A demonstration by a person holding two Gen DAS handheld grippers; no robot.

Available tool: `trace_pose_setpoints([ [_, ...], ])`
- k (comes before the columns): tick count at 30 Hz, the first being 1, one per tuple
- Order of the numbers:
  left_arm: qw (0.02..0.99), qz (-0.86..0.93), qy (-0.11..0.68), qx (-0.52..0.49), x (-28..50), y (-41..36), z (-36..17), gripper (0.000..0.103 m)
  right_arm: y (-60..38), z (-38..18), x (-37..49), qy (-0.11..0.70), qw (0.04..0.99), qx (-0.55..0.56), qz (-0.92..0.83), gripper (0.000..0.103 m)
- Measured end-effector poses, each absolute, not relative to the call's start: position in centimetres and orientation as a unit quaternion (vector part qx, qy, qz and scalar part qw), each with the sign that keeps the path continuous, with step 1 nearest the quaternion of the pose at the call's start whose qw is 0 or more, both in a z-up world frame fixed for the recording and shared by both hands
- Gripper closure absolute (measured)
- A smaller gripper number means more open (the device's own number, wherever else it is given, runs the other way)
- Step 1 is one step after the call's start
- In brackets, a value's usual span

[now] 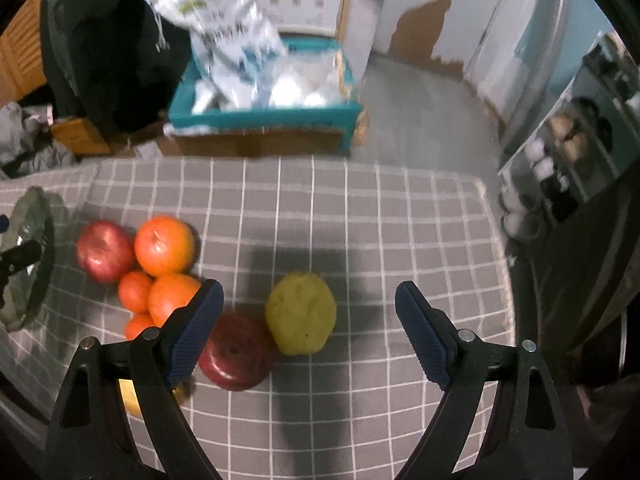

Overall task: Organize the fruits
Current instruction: 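Move the left tool to the large red apple while the right tool approaches a yellow-green pear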

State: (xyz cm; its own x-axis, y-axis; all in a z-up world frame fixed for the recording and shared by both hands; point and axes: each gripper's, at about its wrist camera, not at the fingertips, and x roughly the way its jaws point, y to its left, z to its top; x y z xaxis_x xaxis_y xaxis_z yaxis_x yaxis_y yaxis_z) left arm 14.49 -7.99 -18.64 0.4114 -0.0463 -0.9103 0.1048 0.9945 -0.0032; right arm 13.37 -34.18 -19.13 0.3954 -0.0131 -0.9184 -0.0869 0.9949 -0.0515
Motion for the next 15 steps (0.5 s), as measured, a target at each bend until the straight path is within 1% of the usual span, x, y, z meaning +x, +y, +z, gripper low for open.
trace_pose_setpoints([
  [6,0.825,-0.050,0.561,0.035,15.8,-9.3,-20.8,0.001,-35.1,-22.7,14.3,0.590,0.807,-0.037,0.017,0.016],
  [15,0.803,-0.056,0.593,0.038,17.3,-11.0,-23.9,0.001,-35.9,-26.0,15.4,0.624,0.781,-0.013,0.017,0.016],
])
